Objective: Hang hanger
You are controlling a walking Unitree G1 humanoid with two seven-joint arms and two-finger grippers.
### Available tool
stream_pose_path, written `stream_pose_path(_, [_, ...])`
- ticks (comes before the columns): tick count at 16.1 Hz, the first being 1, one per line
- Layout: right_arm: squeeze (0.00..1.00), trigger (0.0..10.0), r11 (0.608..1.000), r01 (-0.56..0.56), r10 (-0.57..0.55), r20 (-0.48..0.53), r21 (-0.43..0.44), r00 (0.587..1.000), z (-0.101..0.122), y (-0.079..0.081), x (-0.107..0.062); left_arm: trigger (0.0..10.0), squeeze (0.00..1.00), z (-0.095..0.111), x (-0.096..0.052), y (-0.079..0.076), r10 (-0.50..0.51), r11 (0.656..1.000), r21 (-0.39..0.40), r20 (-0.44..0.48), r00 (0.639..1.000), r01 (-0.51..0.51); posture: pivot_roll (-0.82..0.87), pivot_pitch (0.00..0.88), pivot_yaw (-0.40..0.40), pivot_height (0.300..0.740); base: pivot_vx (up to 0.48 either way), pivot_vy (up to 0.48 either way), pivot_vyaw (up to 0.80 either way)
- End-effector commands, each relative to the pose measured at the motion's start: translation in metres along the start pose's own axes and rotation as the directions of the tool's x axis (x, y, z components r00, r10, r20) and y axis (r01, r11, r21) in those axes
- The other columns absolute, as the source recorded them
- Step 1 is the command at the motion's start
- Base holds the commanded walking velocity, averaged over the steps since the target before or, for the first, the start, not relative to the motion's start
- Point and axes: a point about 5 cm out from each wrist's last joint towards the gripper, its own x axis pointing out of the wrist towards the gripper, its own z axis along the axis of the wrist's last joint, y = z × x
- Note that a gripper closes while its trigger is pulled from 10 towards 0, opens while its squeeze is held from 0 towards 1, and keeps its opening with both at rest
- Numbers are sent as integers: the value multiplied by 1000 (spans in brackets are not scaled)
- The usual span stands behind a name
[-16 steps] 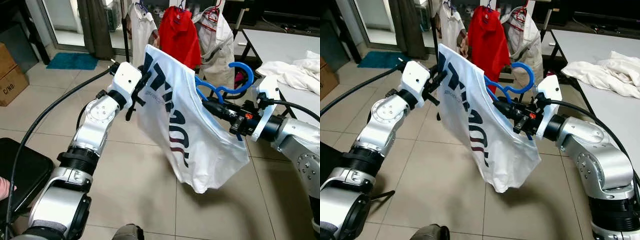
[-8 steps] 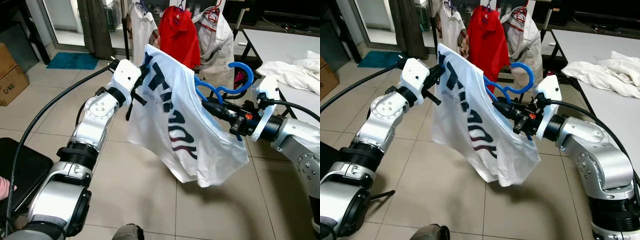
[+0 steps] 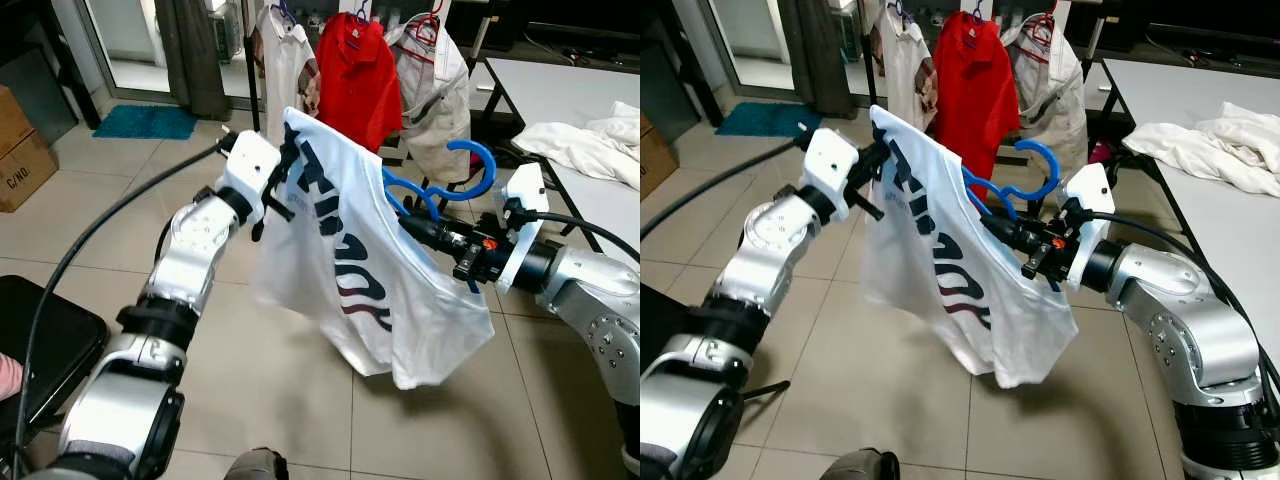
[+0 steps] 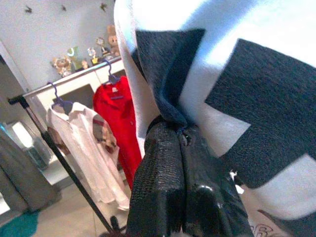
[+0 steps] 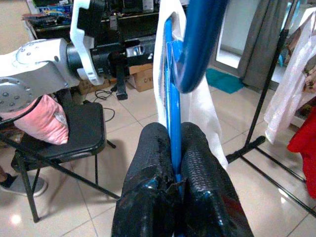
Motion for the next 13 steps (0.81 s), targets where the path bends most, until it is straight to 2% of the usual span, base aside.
stream_pose_path(1, [0, 10000, 999, 3, -3, 9, -33, 1000, 5, 1, 0, 0, 0, 8, 1, -3, -16, 1000, 8, 36, 999, 16, 30, 0, 23, 740, 0, 0, 0])
stream_pose_path(2, [0, 10000, 998, 49, -50, -18, -35, 999, 1, -5, 0, 0, 0, 6, -3, -11, -33, 999, 16, 37, 999, 33, 29, 0, 24, 740, 0, 0, 0])
stream_pose_path(4, [0, 10000, 993, 114, -116, -63, -33, 991, -8, -12, 0, 0, 0, 0, -11, -17, -31, 999, 28, 14, 999, 30, 29, 0, 24, 740, 0, 0, 0])
stream_pose_path(9, [0, 10000, 985, 169, -173, -152, -44, 973, -22, -17, 2, 0, 0, -1, -20, -17, -34, 994, 101, -8, 999, 35, 36, 0, 17, 740, 0, 0, 0])
stream_pose_path(13, [0, 10000, 988, 138, -148, -186, -64, 971, -28, -13, 2, 0, 0, 3, -20, -13, -33, 988, 149, -5, 999, 33, 34, 0, 18, 740, 0, 0, 0])
